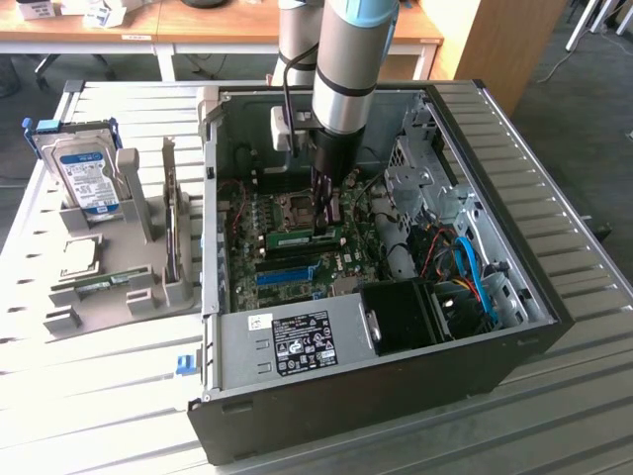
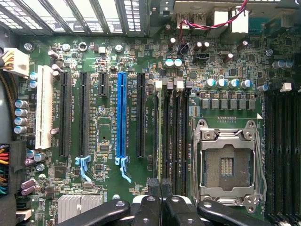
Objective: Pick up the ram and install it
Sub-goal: 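Insert the ram into the slot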
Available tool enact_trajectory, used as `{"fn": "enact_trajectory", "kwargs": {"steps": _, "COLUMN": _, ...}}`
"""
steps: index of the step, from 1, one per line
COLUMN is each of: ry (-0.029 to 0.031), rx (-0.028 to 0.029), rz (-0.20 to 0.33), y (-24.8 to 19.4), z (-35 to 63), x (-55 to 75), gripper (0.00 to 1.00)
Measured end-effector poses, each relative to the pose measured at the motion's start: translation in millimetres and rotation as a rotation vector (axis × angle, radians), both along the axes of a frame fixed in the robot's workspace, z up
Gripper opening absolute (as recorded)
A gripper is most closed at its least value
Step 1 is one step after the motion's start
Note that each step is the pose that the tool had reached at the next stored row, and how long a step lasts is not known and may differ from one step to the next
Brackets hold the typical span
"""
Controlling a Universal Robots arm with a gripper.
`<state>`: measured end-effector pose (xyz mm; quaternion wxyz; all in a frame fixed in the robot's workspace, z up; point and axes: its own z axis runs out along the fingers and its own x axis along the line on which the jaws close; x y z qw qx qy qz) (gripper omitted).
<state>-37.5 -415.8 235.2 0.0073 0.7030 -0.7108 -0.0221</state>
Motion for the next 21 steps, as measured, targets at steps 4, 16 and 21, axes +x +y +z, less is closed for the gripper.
{"fn": "enact_trajectory", "kwargs": {"steps": 4, "ry": 0.0001, "rx": -0.0002, "rz": 0.0, "y": 0.0, "z": -0.1, "x": 0.0, "gripper": 0.12}}
{"fn": "enact_trajectory", "kwargs": {"steps": 16, "ry": 0.0, "rx": 0.0, "rz": 0.001, "y": 0.0, "z": -1.8, "x": 0.0, "gripper": 0.12}}
{"fn": "enact_trajectory", "kwargs": {"steps": 21, "ry": 0.0002, "rx": -0.0003, "rz": 0.001, "y": 0.3, "z": -1.9, "x": 0.0, "gripper": 0.12}}
